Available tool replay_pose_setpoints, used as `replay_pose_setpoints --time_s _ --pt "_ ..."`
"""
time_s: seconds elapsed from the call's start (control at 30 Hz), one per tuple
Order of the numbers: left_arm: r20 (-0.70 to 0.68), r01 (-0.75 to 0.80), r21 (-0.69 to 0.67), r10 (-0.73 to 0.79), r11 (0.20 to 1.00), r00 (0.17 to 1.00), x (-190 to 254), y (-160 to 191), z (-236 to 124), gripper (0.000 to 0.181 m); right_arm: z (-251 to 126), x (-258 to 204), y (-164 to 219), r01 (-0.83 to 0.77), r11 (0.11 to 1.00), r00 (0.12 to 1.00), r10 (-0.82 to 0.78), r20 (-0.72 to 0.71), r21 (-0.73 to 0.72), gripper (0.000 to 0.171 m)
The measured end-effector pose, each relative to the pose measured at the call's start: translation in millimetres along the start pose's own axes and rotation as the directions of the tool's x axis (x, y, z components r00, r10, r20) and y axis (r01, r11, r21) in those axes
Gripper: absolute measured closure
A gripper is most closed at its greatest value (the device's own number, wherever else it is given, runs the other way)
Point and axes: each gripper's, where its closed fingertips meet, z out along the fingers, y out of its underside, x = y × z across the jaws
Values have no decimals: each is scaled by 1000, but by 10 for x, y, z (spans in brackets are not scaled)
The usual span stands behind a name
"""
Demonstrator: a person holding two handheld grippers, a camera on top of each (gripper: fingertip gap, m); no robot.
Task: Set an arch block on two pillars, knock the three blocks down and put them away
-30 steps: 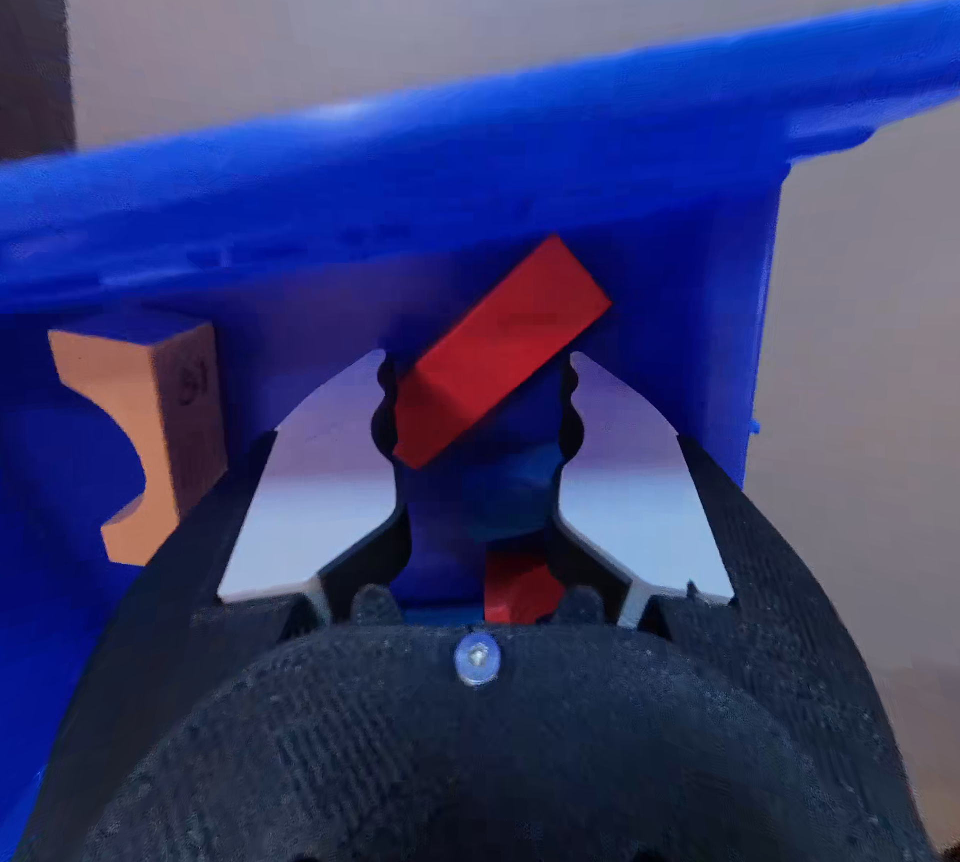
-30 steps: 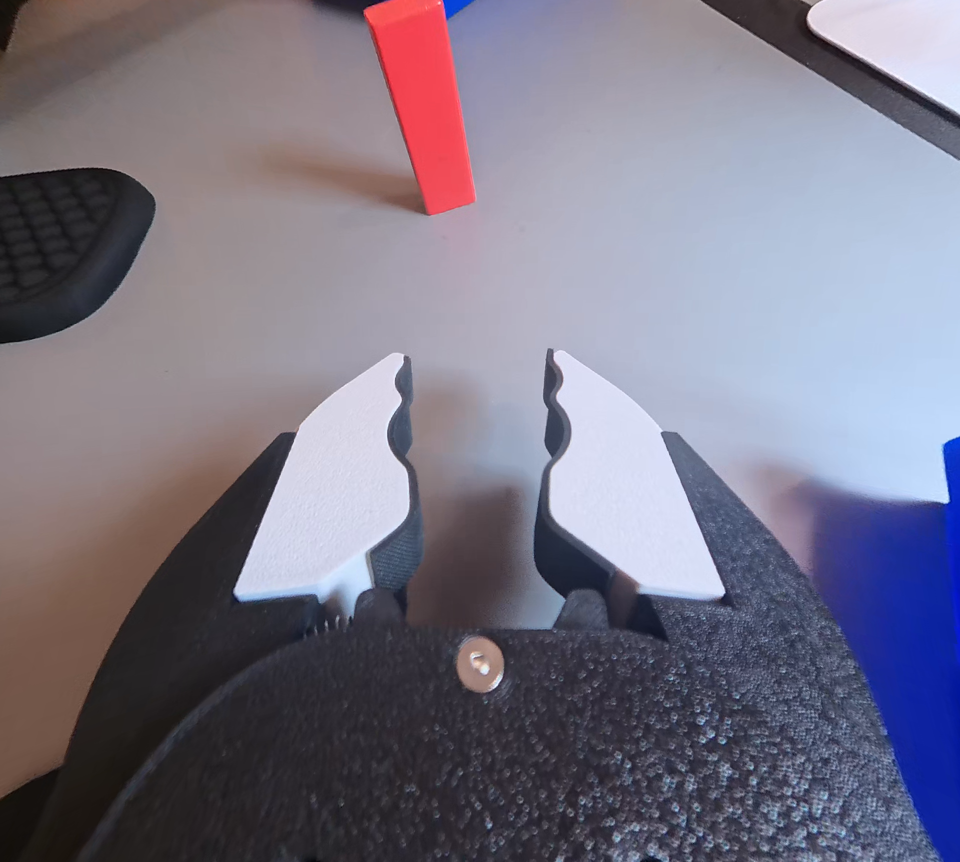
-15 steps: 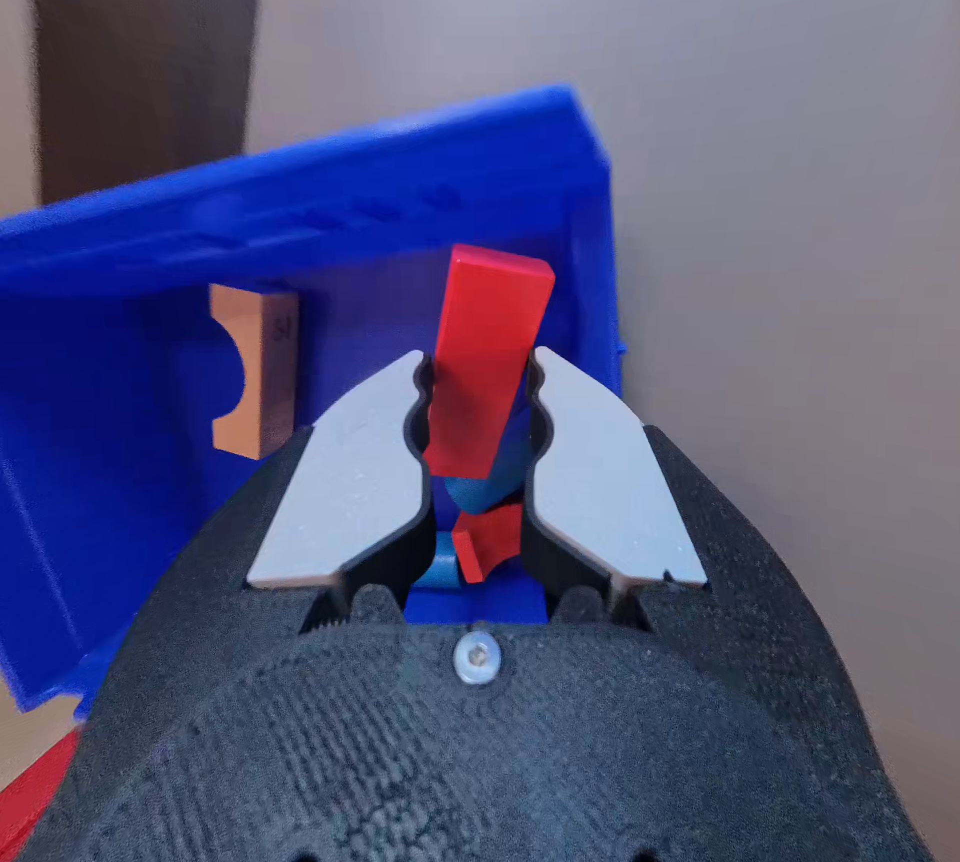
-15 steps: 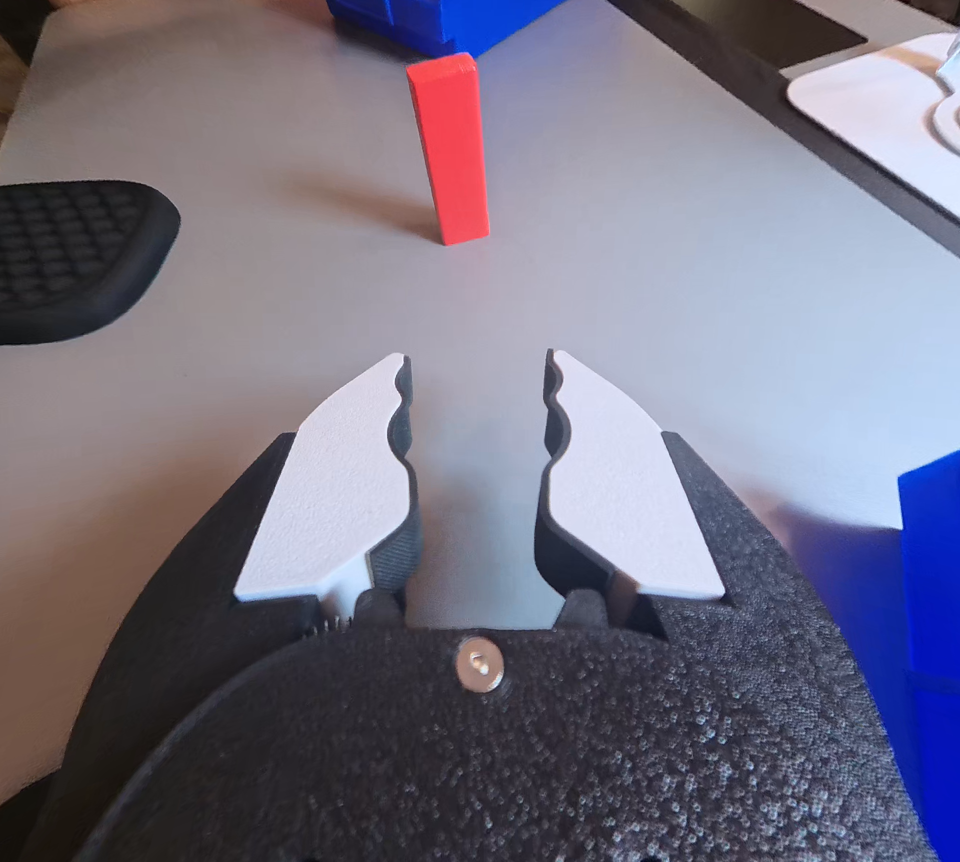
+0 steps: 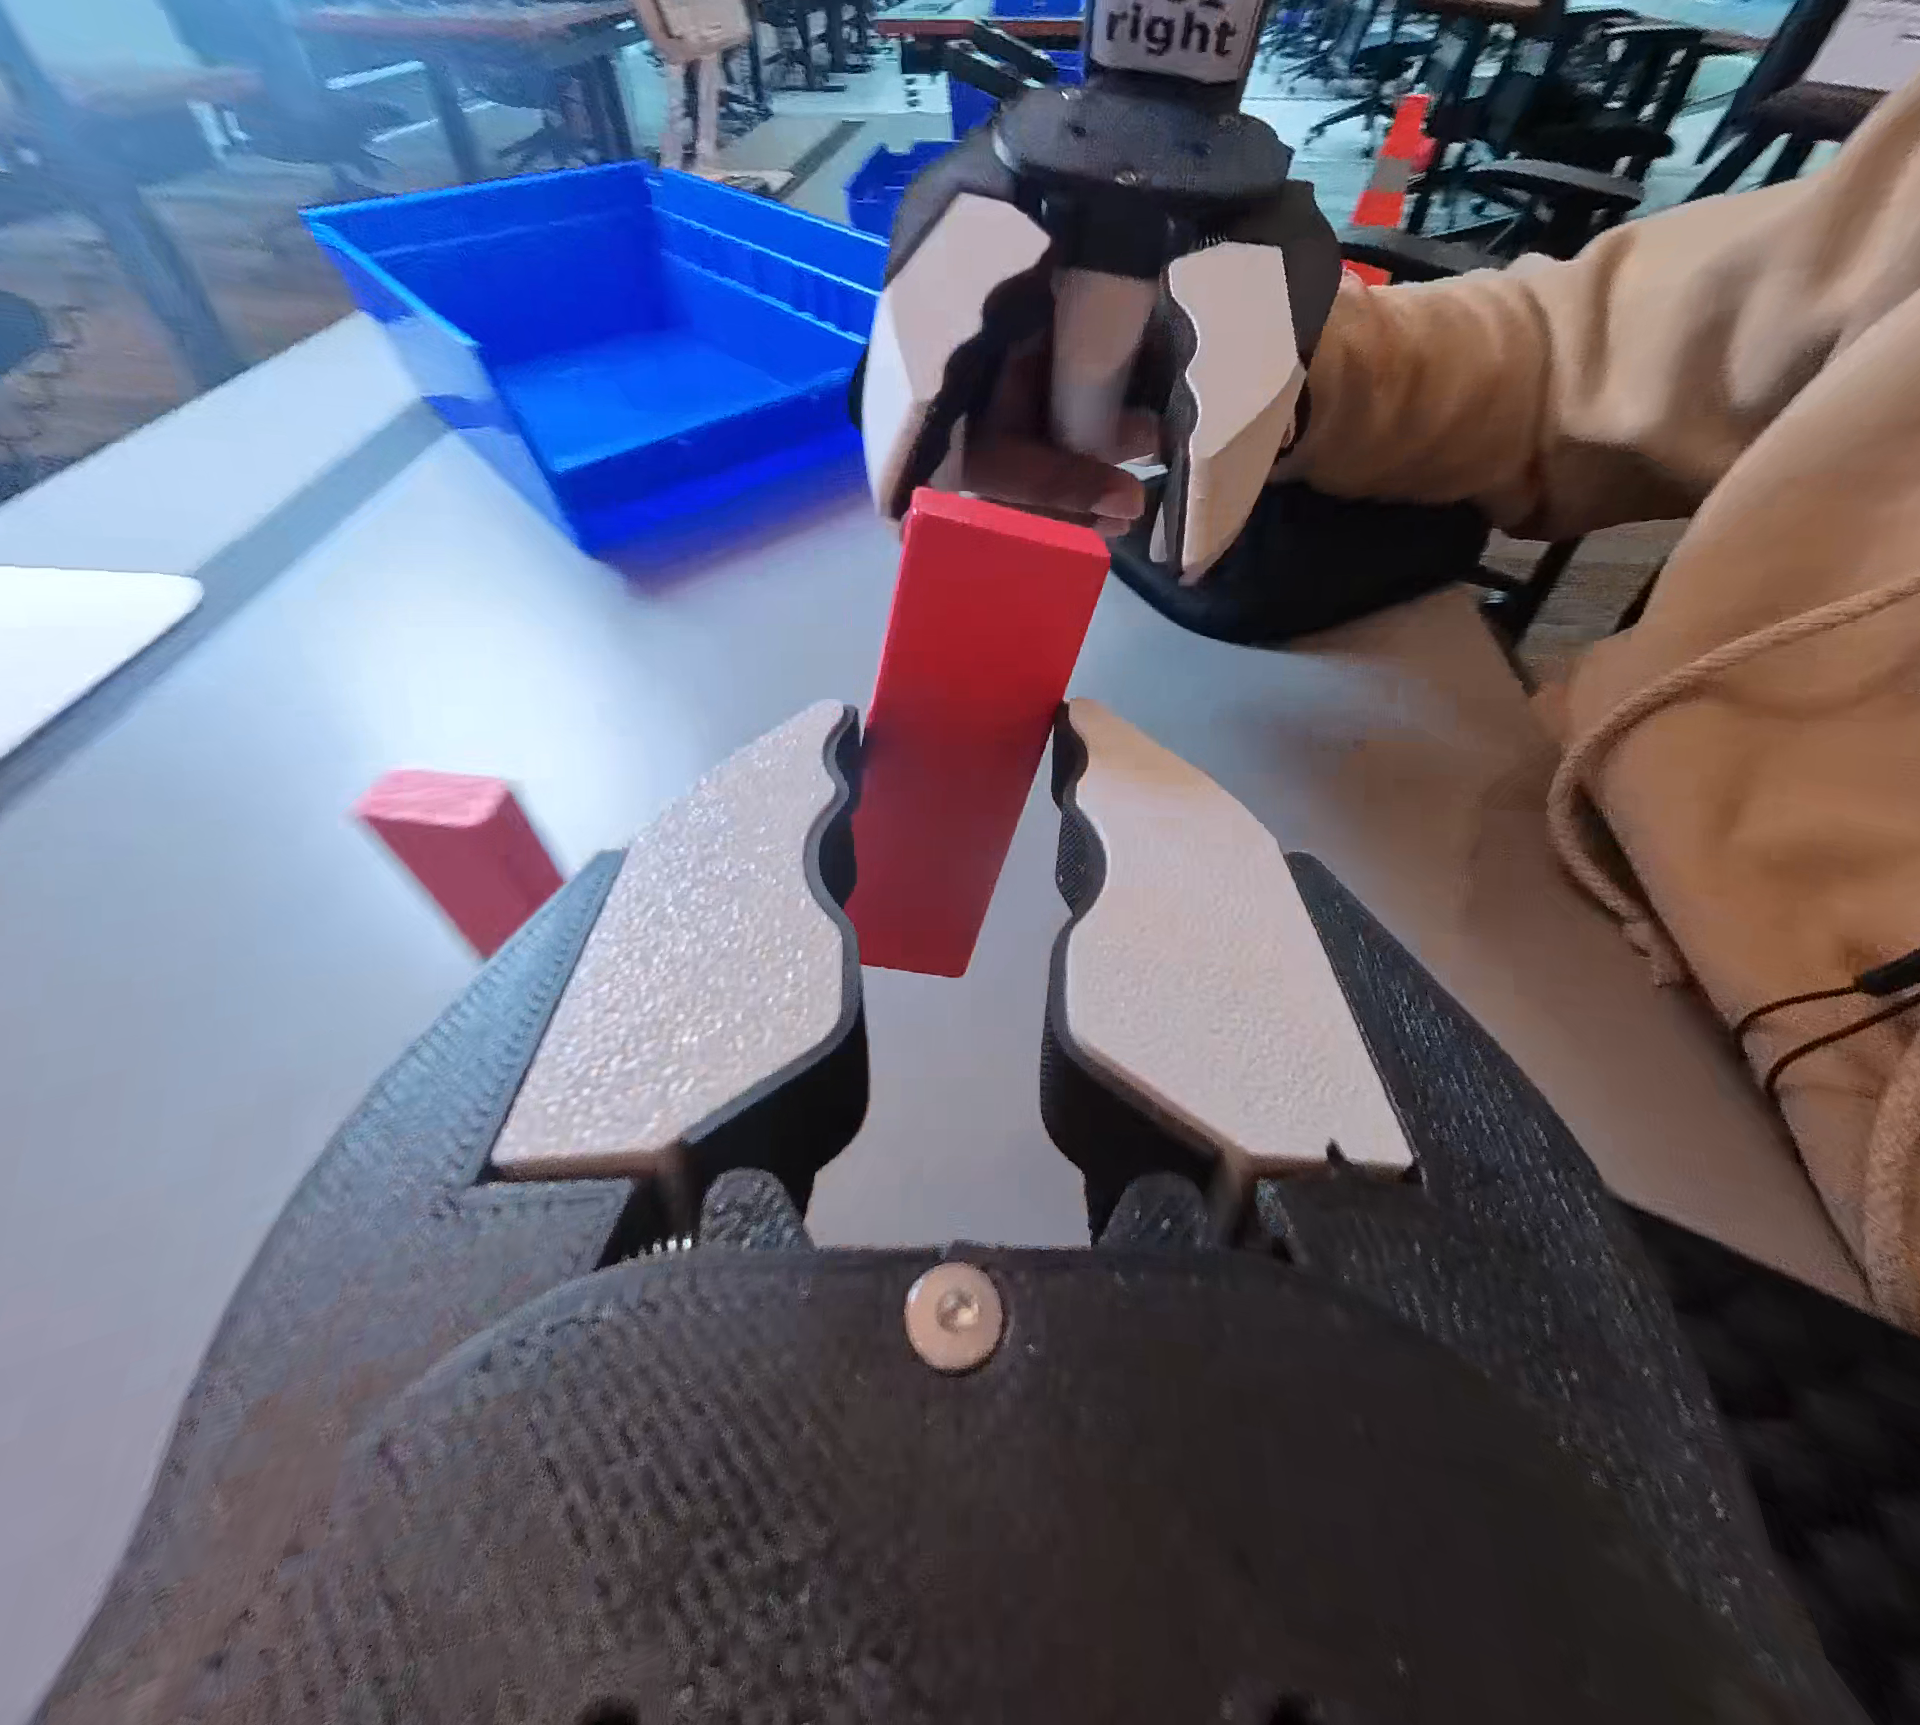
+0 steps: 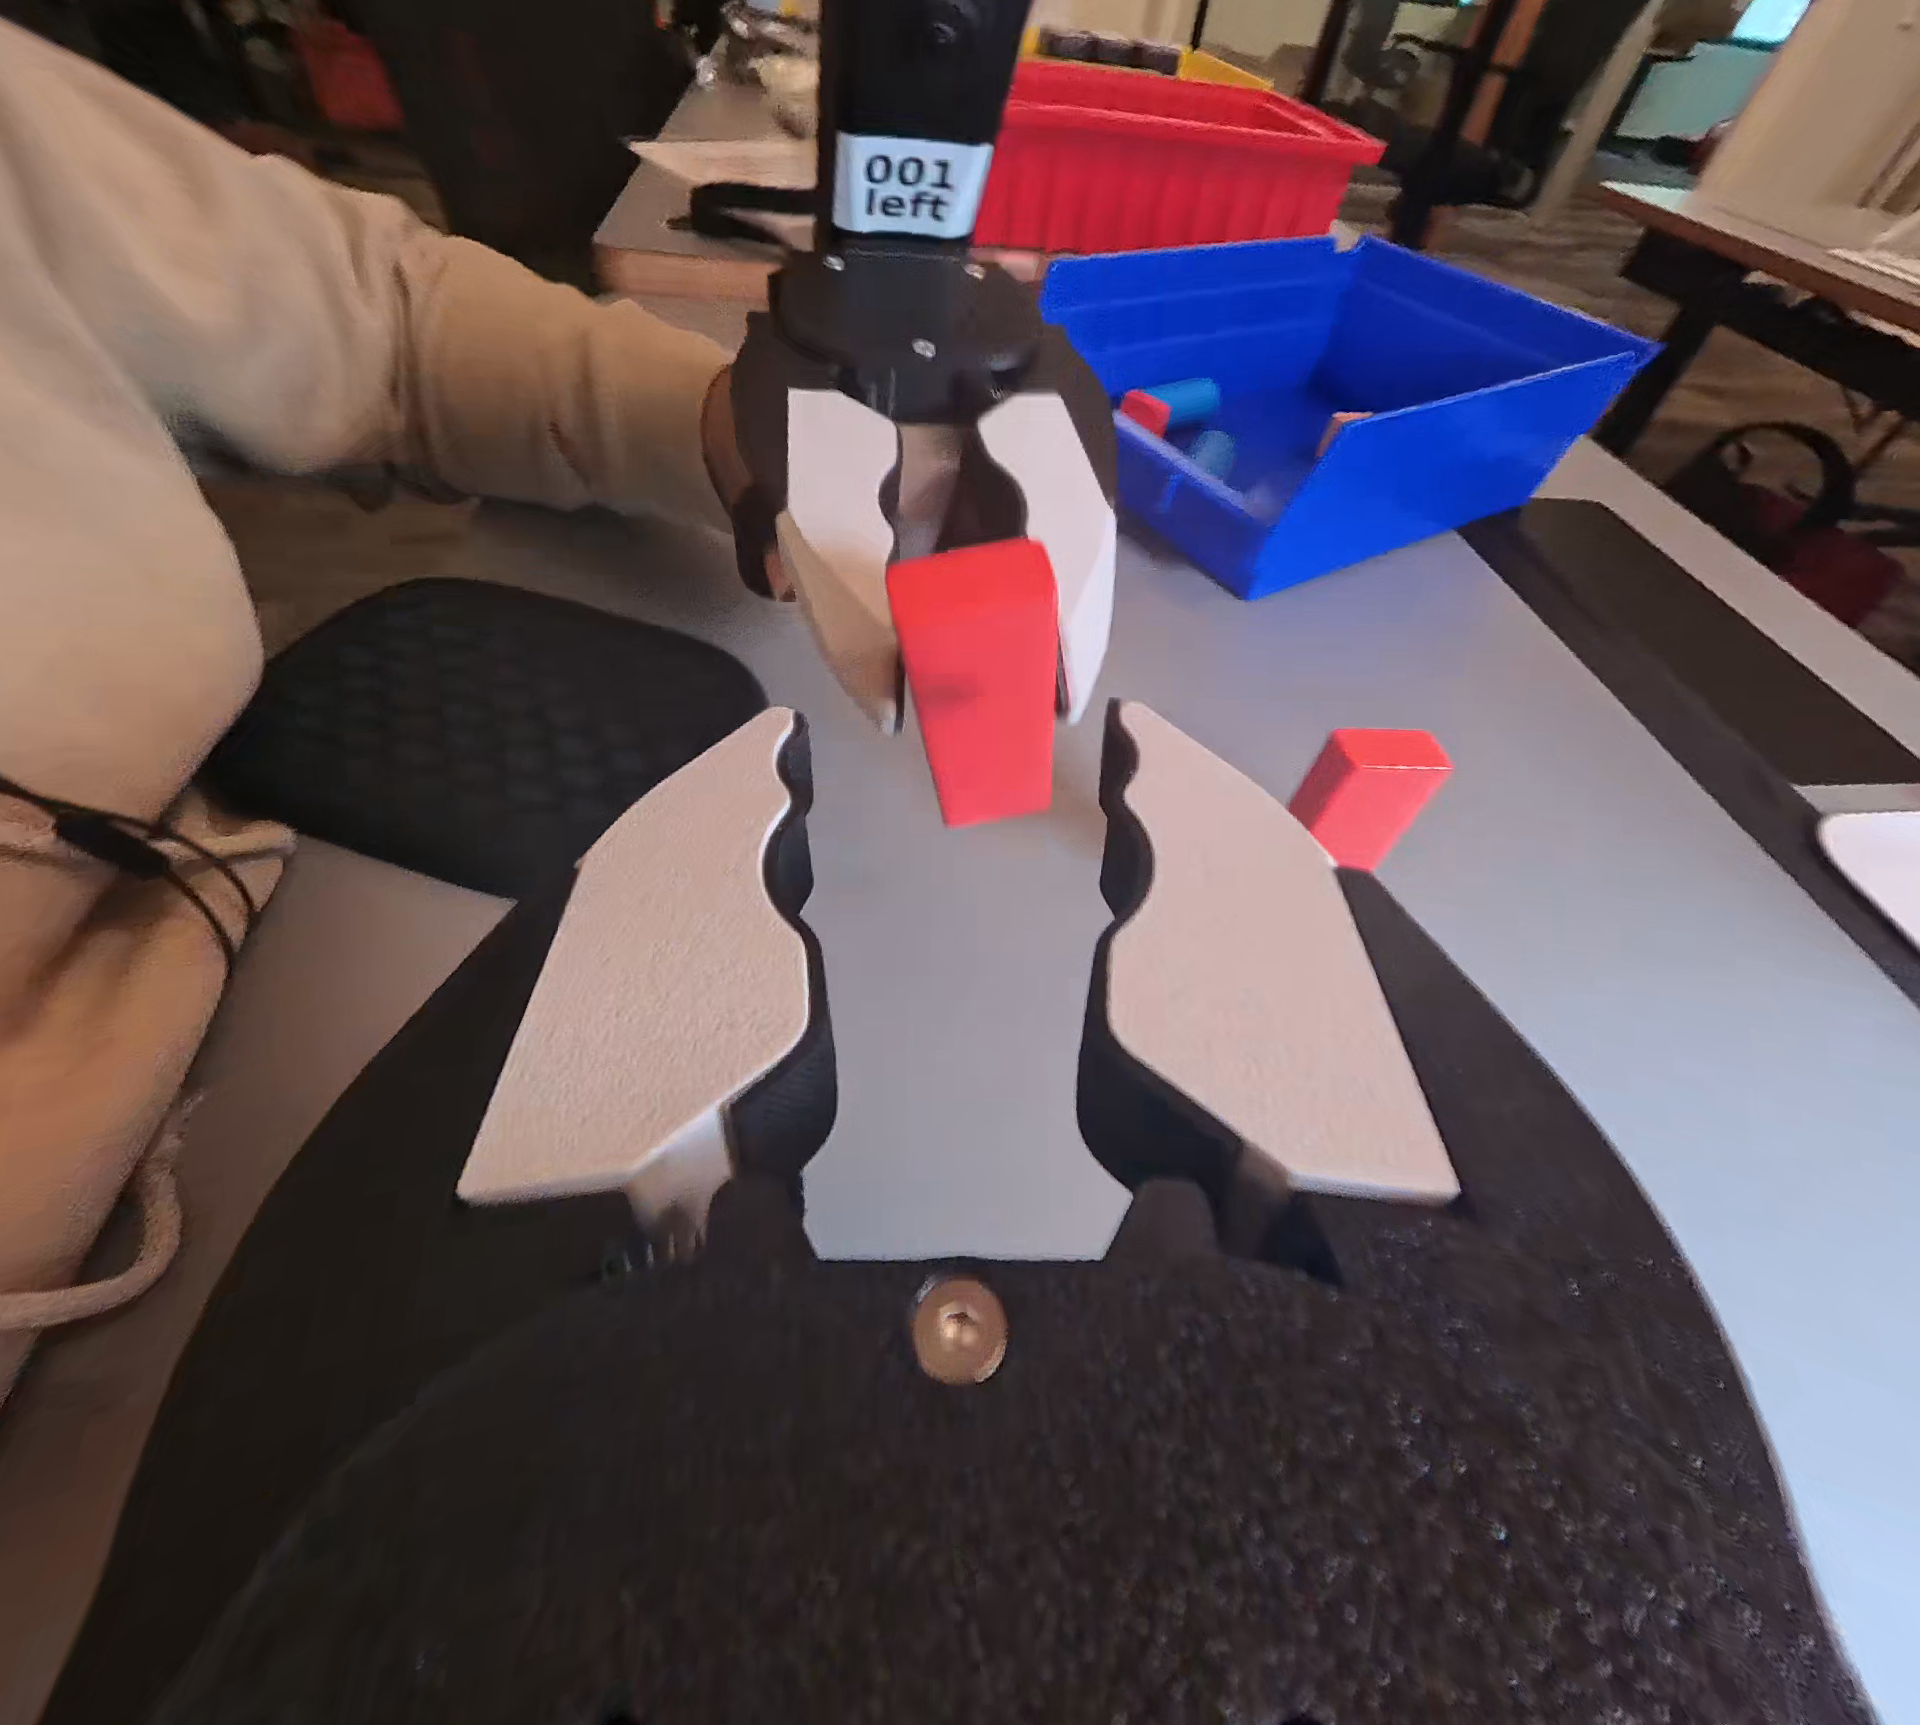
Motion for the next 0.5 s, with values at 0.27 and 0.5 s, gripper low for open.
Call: replay_pose_setpoints --time_s 0.27,0.5 --pt "-86 105 17 -103 994 991 261 212 304 146 74 -140 183 -6 998 997 10 73 -56 139" --pt "-64 122 42 -119 992 991 215 253 340 135 -5 18 176 29 996 997 -22 77 -88 140"
